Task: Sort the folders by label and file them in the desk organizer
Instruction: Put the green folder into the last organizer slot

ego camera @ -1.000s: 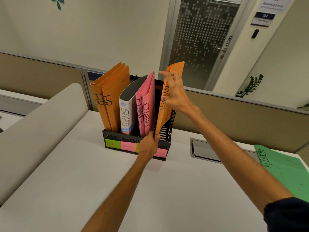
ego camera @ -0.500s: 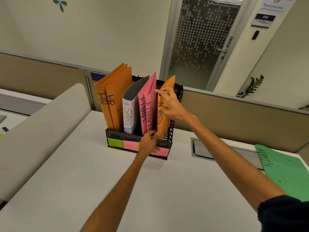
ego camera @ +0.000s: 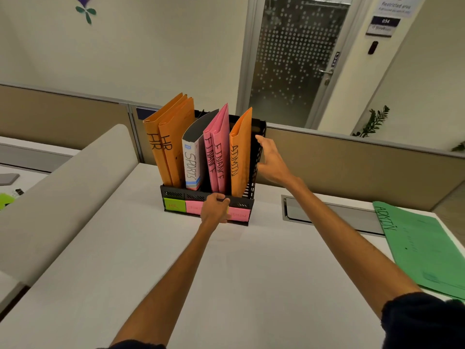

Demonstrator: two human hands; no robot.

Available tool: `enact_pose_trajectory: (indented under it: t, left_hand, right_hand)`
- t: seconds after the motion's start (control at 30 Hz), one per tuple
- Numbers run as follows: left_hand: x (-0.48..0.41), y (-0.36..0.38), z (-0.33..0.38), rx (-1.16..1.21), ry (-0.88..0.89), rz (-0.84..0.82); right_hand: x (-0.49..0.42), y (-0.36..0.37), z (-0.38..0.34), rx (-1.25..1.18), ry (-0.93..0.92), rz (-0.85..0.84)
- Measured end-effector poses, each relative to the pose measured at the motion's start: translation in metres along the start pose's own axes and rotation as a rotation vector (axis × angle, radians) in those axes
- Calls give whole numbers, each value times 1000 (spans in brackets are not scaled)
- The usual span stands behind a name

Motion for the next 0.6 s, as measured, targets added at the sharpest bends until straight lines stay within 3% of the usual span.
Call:
enact_pose_trajectory:
  t: [0.2,0.43,0.6]
  left_hand:
    - [33,27,1,3,-50,-37]
    - [67,97,38,-39,49,-82]
    - [96,167,61,-91,95,-162]
  right_hand:
    - [64,-43,38,109,63,72]
    - [138,-105,90,241,181,70]
    - [190,-166,136,260,320,159]
Point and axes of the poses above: each hand's wrist, its own x-axis away from the middle knuckle, its own y-axis out of the palm, z = x × y, the point moved 2 cm from there along -x, towards the middle knuckle, and after that the axes turned 11 degrees about -x, right-handed, at the moved point
